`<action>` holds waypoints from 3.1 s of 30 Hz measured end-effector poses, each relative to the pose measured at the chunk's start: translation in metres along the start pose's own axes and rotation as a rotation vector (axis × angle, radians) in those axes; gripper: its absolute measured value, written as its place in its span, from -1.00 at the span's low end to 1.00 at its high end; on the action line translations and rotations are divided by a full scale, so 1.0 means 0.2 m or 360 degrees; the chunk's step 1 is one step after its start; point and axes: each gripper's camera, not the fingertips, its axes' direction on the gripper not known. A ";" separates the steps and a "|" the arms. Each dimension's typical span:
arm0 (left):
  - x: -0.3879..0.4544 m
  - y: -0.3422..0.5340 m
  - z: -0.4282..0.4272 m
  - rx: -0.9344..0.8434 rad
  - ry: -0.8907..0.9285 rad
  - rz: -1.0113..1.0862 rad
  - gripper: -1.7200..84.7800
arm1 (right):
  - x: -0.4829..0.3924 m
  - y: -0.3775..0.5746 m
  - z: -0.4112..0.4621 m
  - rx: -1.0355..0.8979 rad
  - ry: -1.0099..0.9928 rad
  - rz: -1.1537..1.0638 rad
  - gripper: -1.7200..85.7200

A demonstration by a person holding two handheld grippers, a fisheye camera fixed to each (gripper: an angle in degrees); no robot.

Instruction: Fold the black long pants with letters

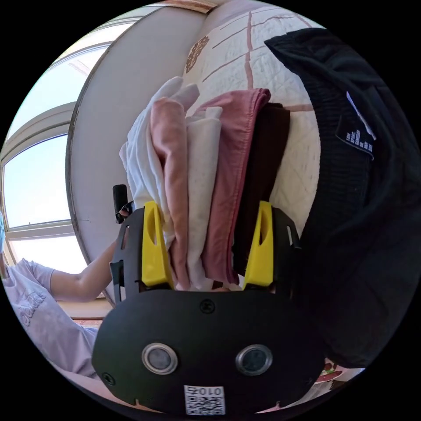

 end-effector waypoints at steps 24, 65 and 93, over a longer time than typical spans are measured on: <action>0.19 0.01 0.00 0.0148 -0.0534 0.0247 -0.35 | 0.03 -0.17 0.09 -0.0355 -0.0153 -0.0156 -0.40; 0.22 -0.08 0.15 -0.0072 -0.0462 0.0141 -0.44 | -0.16 -0.14 0.32 -0.0248 -0.0115 -0.0105 -0.58; -0.16 0.02 0.21 0.0093 -0.0120 -0.0173 -0.41 | -0.08 -0.08 0.38 -0.0310 -0.0225 -0.0244 -0.64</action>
